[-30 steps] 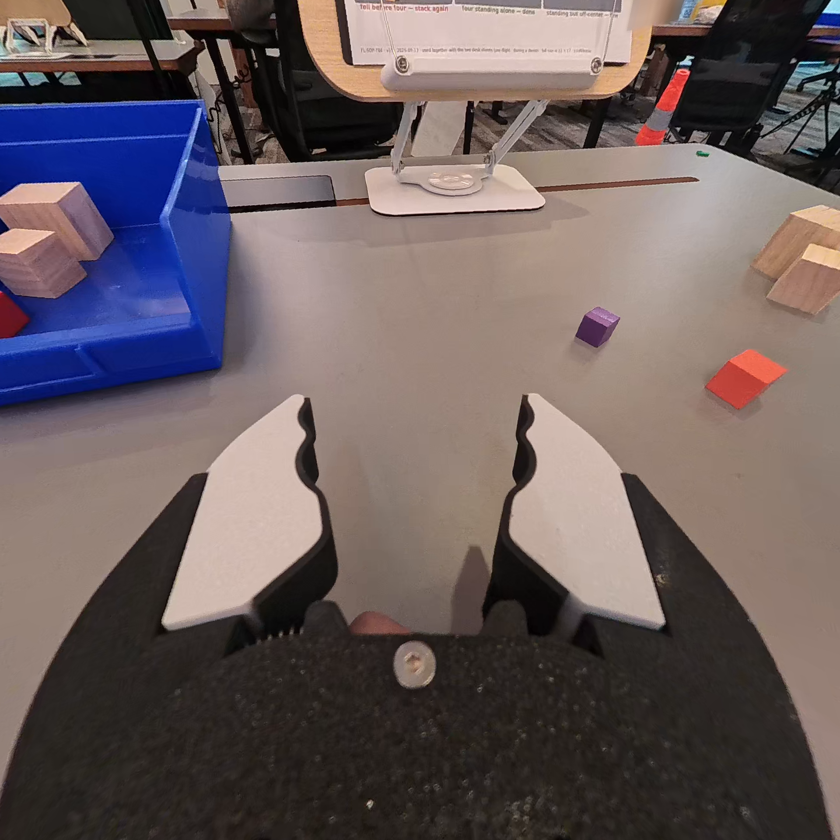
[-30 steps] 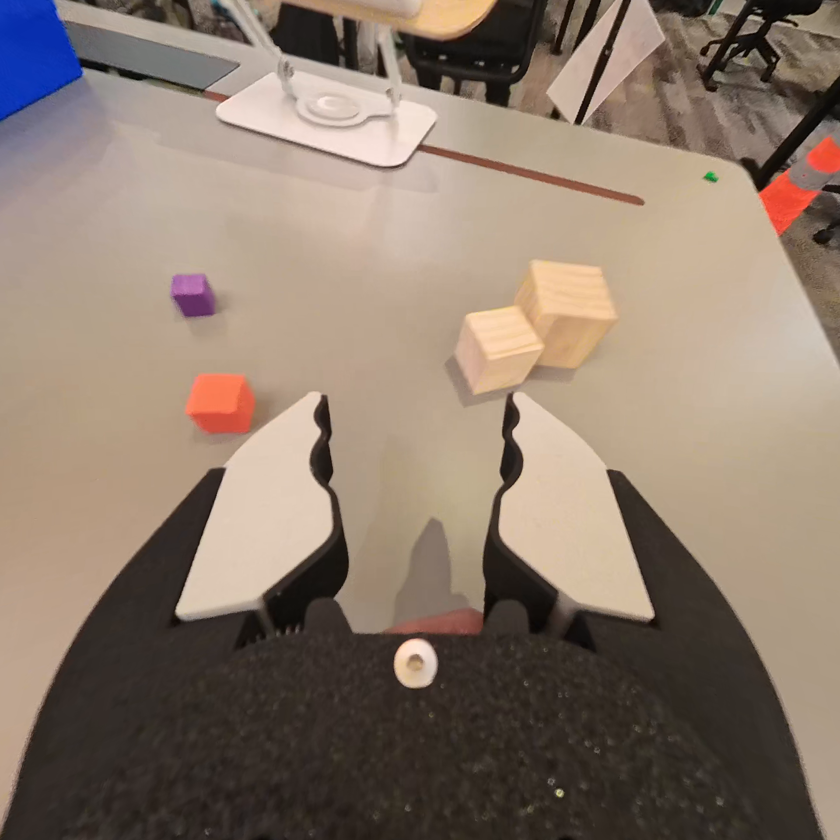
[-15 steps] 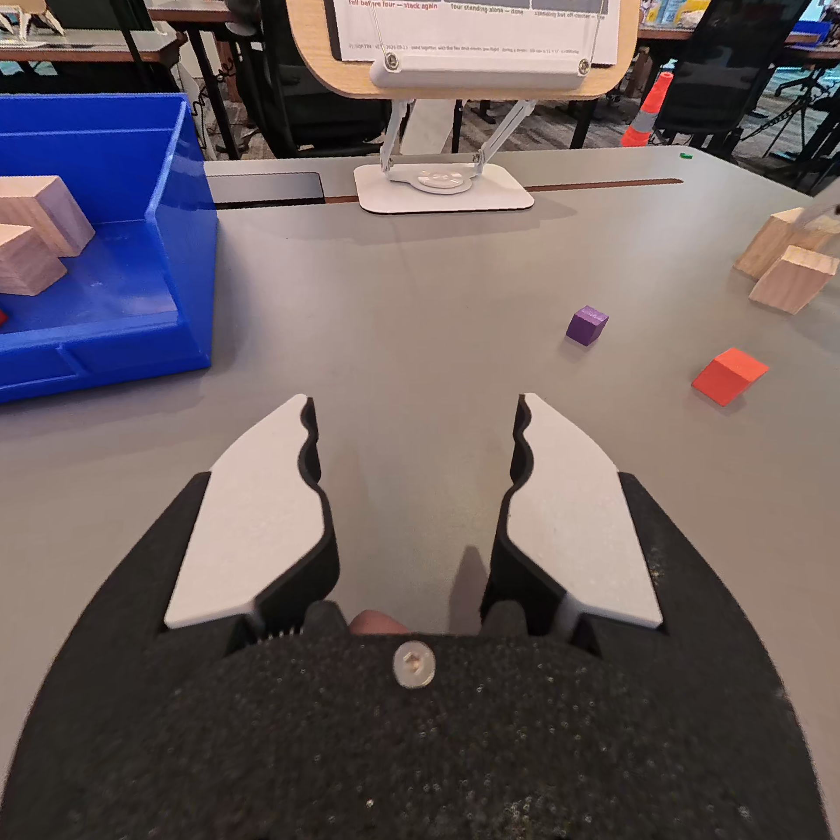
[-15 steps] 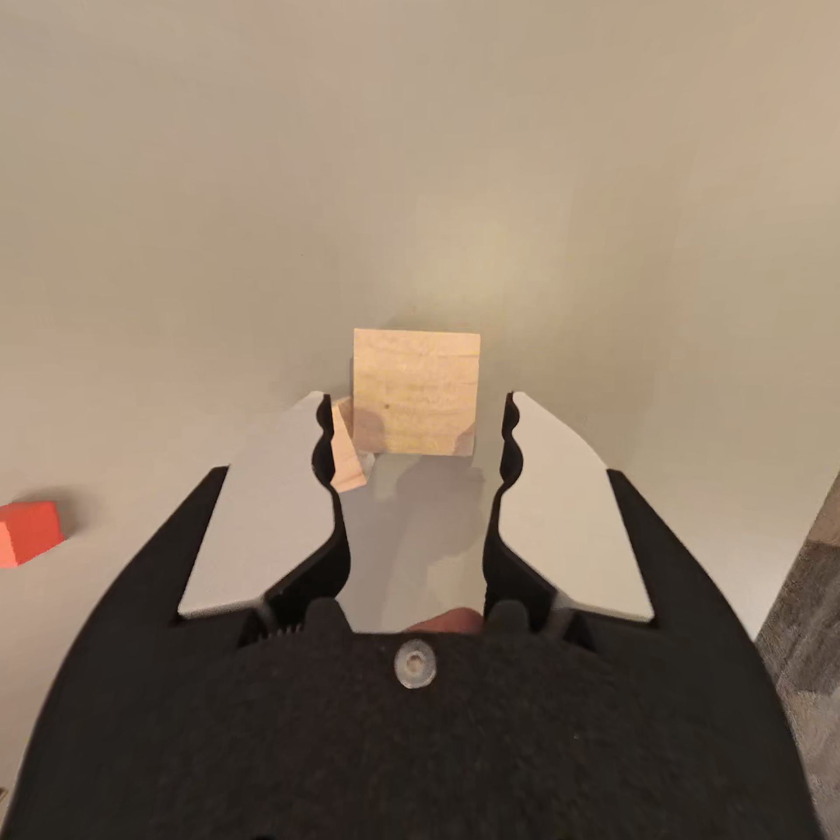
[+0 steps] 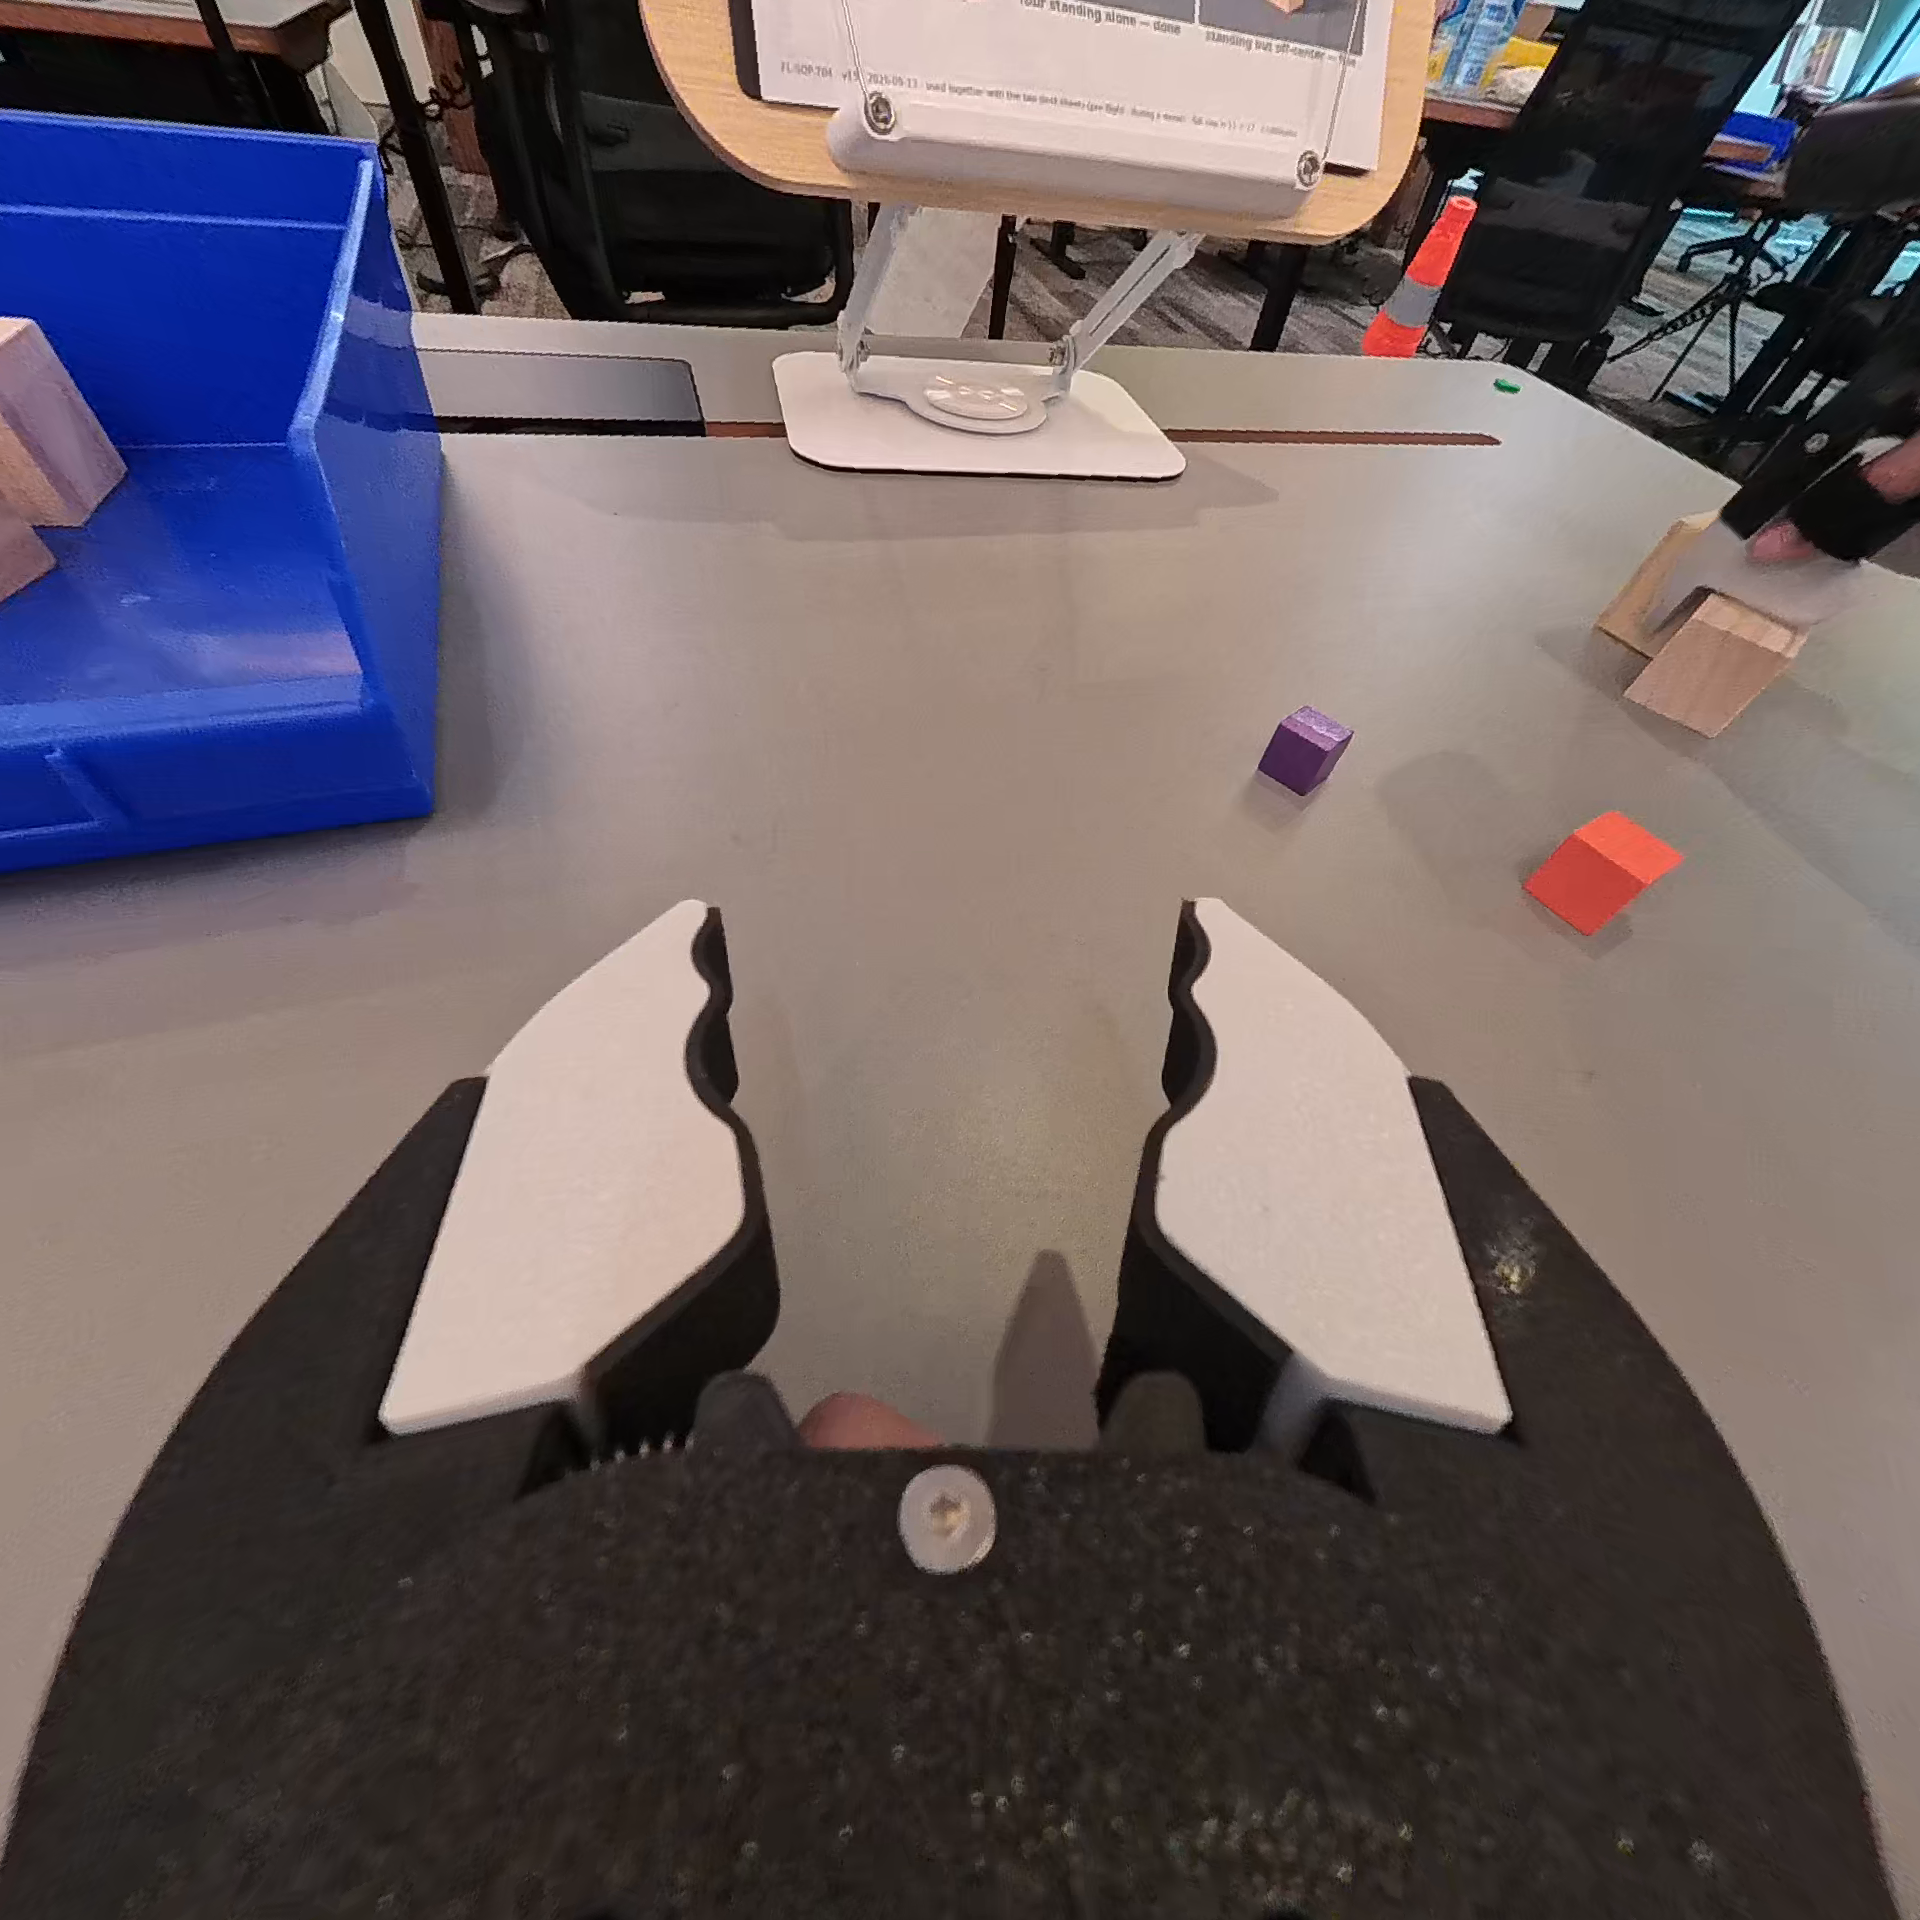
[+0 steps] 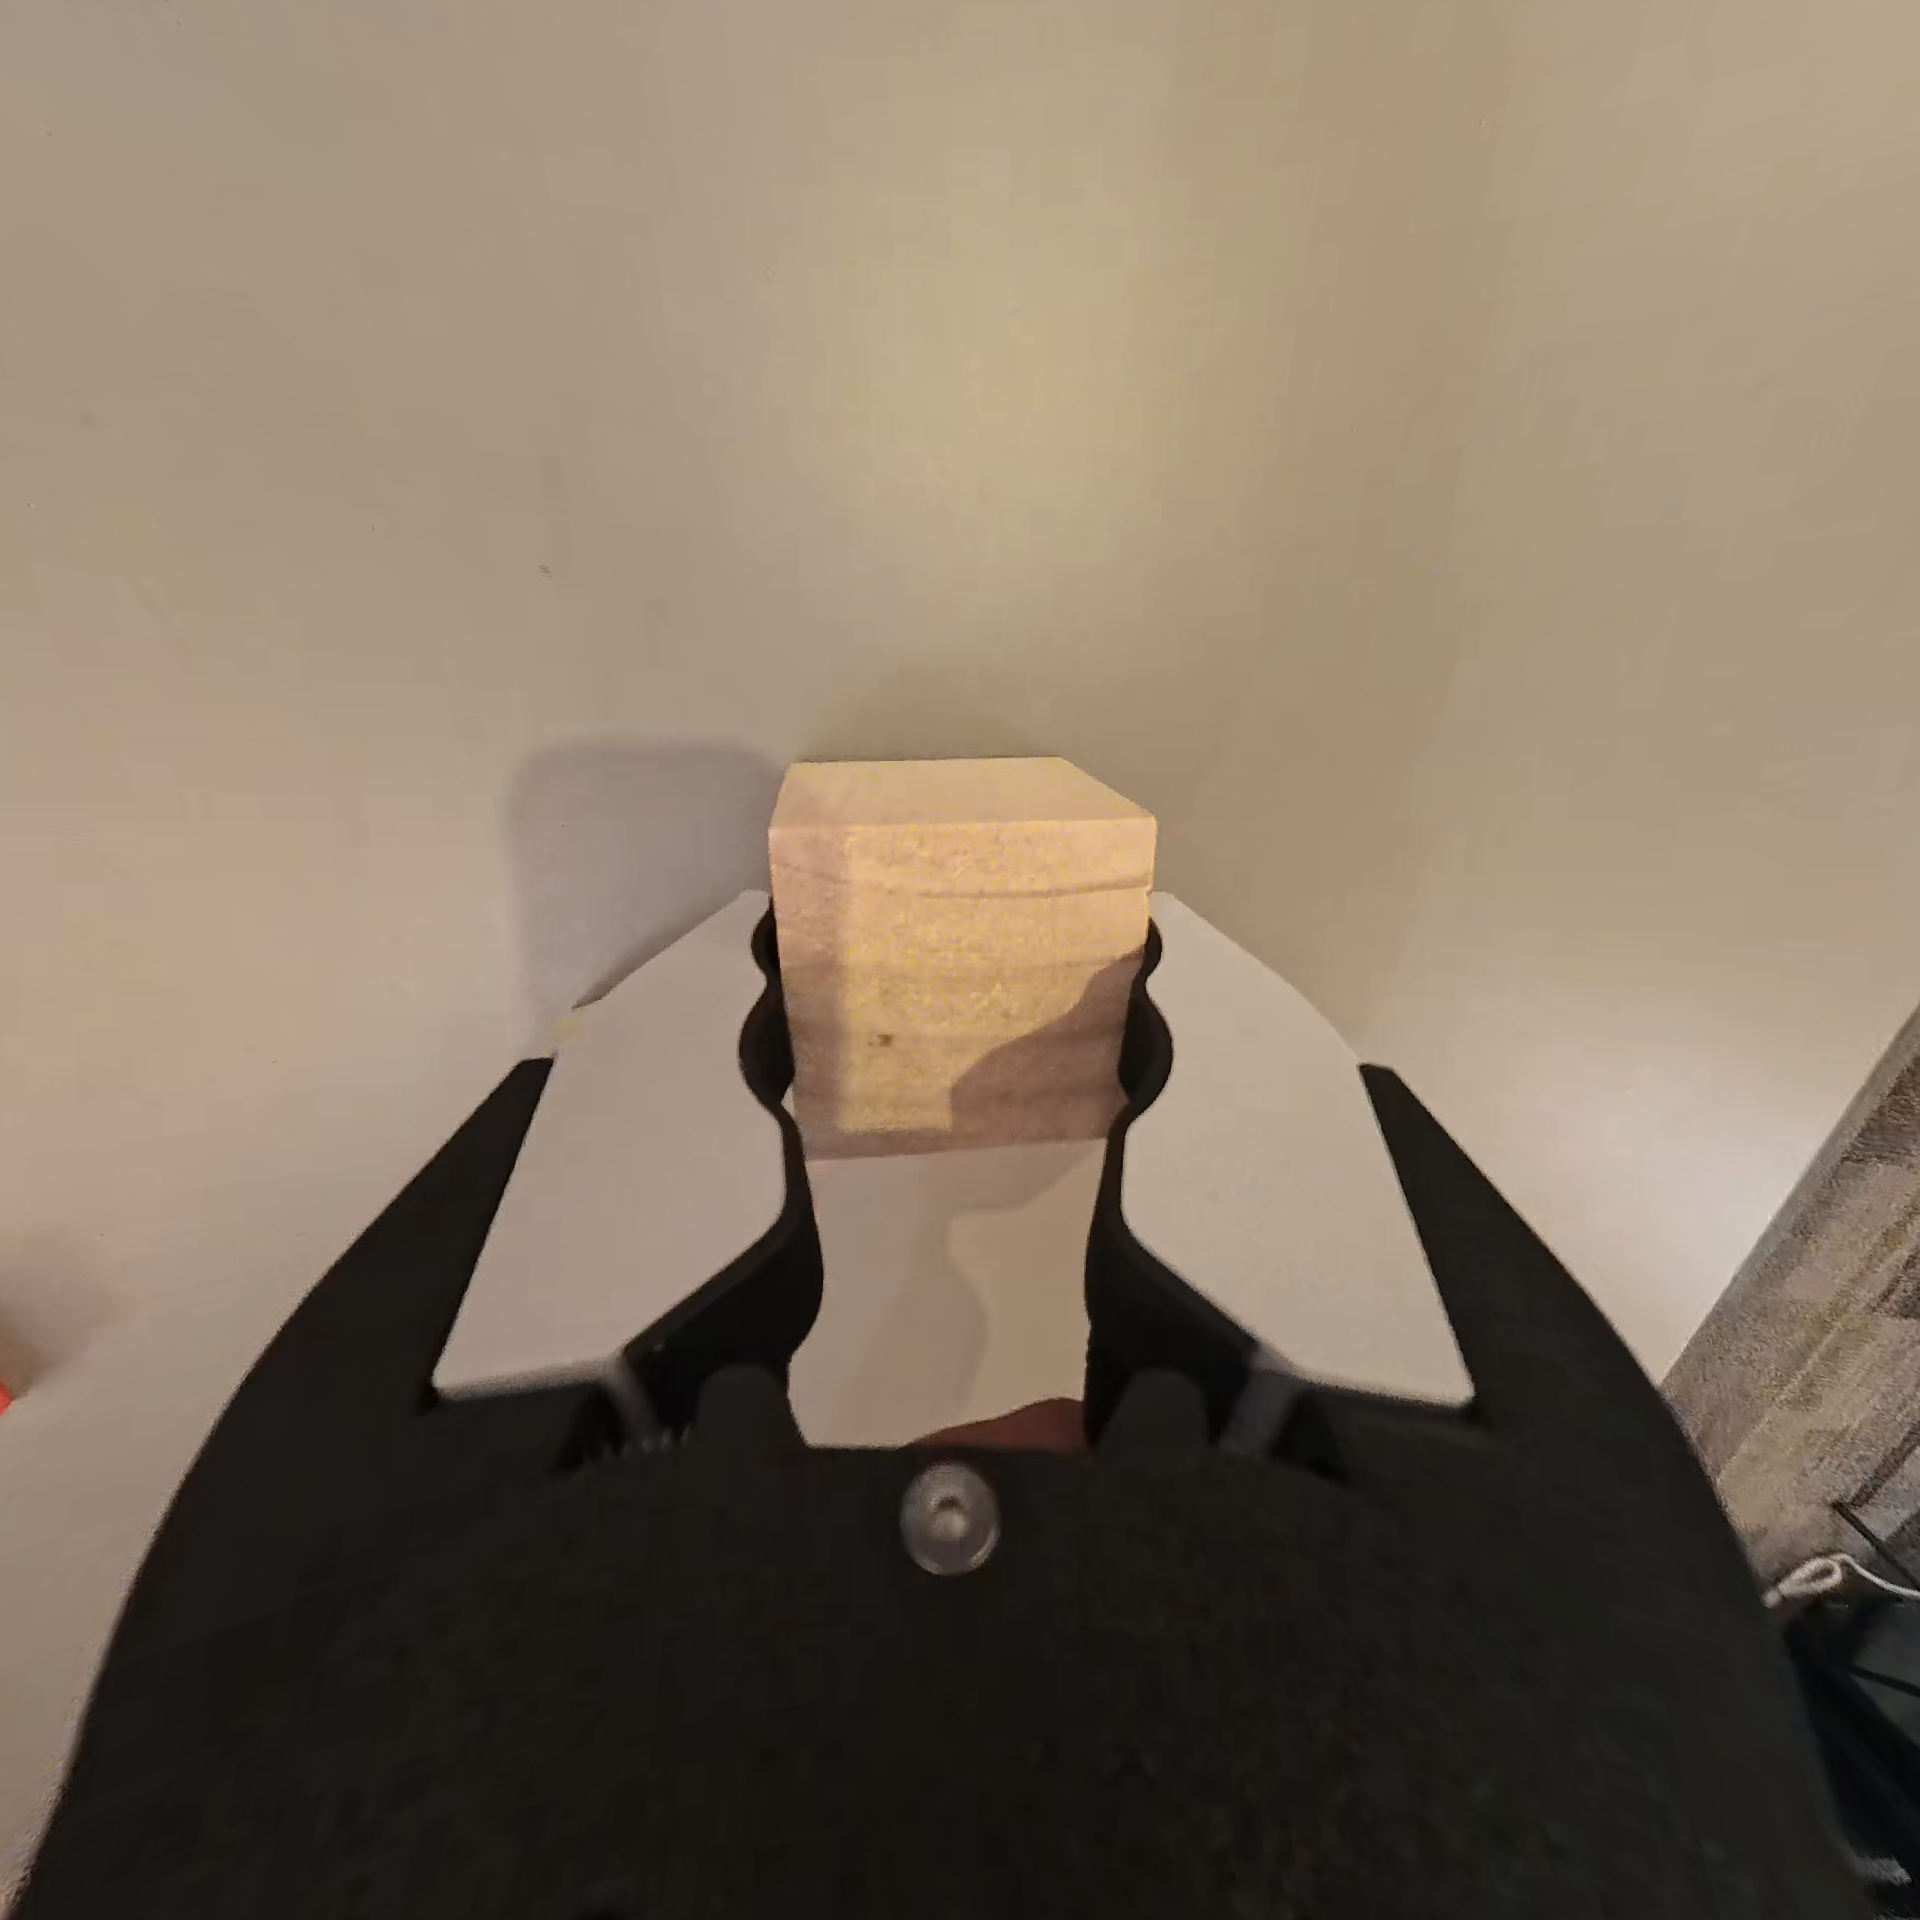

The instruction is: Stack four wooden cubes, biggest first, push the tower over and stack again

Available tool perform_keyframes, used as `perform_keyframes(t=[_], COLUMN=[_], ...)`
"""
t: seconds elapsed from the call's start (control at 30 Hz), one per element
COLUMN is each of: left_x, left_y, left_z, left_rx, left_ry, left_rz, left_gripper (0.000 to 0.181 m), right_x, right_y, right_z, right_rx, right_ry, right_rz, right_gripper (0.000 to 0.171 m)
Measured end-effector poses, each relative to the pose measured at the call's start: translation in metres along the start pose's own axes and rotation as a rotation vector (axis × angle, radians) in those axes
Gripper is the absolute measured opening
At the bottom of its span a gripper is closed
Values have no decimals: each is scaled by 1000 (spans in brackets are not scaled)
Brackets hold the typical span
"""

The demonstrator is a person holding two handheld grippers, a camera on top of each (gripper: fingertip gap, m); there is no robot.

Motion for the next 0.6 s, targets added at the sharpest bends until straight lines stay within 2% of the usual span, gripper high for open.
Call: perform_keyframes(t=[0.1,0.23,0.4,0.6], left_x=[0,-1,-2,-4], left_y=[0,0,0,1], left_z=[-1,-1,-1,-4], left_rx=[7,12,11,37], left_ry=[-1,-2,12,8], left_rz=[-2,-5,-21,-40], left_gripper=[81,80,79,76], right_x=[-11,-46,-86,-83], right_y=[0,9,58,112], right_z=[1,15,56,96], right_rx=[-24,-85,-164,-222], right_ry=[-13,-14,-45,-91], right_rz=[-97,-359,-740,-1010], right_gripper=[62,62,62,62])
Point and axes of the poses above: each gripper's, where its closed fingertips meet, x out along the fingers, y out of its underside, z = x × y across the jaws, the point moved 9 cm from there along -x, back along the fingers, and after that the axes turned 13 degrees about z, right-handed, at the moved point
